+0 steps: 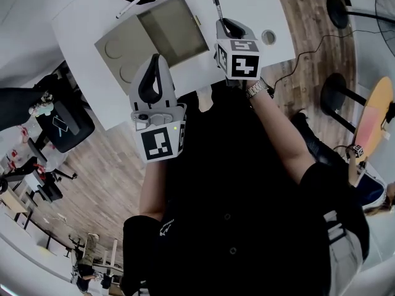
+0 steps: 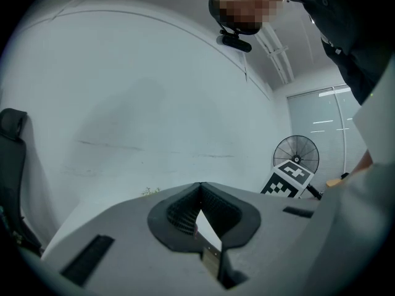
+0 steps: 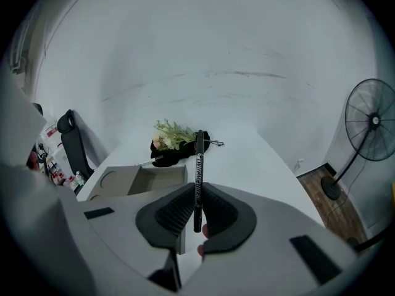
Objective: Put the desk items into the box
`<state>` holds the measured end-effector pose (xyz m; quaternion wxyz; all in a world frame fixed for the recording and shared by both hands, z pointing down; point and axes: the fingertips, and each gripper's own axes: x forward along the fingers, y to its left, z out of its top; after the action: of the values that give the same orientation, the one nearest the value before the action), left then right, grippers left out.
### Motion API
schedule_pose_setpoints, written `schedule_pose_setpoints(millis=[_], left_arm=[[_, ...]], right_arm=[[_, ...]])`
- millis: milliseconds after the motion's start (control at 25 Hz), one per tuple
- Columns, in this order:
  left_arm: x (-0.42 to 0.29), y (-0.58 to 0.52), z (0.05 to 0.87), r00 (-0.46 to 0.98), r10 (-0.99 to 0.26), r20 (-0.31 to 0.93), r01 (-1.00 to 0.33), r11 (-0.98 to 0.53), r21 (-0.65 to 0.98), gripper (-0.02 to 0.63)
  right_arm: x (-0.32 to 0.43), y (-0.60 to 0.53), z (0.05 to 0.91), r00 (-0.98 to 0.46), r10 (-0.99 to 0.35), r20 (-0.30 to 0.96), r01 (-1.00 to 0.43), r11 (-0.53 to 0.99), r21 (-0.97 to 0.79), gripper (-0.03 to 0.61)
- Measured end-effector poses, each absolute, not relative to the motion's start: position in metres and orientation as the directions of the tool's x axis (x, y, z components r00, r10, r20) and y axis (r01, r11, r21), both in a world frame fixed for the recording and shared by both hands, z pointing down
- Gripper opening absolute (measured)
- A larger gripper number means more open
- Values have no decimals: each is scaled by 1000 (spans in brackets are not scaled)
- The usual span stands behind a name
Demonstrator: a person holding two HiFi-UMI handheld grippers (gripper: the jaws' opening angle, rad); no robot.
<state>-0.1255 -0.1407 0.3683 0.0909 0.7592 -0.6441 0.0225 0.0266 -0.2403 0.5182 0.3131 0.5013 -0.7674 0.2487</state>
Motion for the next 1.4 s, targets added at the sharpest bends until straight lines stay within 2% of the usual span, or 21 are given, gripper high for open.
schedule_pose_setpoints(millis=[760, 1400], left_arm=[[-163, -65, 336, 168, -982, 85, -976, -154, 154, 8], [-176, -28, 309, 173, -984, 28, -977, -168, 128, 8]], right_arm=[[-6, -169, 410, -352, -765, 539, -925, 373, -76, 38], [-45, -101, 349, -476, -792, 383, -864, 501, -39, 38]])
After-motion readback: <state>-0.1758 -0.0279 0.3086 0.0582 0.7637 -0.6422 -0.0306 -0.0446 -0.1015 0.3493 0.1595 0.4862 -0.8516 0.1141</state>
